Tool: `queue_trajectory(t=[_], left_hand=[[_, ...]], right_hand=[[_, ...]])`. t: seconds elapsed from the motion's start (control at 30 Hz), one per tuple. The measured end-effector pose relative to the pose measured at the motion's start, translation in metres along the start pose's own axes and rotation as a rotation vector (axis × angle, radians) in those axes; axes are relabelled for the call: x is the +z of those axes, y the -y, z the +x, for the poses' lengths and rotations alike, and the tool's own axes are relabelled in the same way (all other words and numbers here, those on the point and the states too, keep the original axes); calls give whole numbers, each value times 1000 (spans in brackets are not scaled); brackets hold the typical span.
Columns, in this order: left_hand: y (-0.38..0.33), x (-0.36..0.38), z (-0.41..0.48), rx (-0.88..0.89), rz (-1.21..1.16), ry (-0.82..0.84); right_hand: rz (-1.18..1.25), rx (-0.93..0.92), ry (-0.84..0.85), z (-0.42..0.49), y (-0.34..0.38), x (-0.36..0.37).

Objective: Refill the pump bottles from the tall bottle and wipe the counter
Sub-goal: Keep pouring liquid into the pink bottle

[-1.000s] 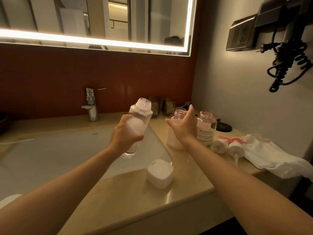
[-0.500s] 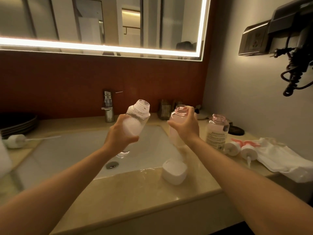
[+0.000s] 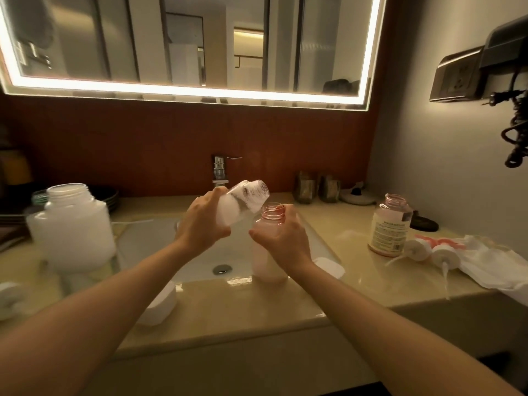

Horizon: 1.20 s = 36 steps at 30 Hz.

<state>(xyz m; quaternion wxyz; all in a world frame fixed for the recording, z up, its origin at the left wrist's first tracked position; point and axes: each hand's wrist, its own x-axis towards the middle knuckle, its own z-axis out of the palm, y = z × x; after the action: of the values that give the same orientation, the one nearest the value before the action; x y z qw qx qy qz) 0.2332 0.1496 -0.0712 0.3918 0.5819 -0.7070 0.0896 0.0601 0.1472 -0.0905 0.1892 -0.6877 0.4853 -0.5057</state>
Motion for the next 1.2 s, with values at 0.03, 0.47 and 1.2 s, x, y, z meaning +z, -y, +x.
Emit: queue_trajectory(t=[0.03,0.47,1.2], left_hand=[[2,-1,-1,9,15,-3],[3,-17,-2,182,243,-74],[4,-23,6,381,434,-206]], right_hand=[[-7,-8,-14,-2,1,1],[-40,-44,-76,-13,-1,4],[-17,-47,-131,-20,-9,12]])
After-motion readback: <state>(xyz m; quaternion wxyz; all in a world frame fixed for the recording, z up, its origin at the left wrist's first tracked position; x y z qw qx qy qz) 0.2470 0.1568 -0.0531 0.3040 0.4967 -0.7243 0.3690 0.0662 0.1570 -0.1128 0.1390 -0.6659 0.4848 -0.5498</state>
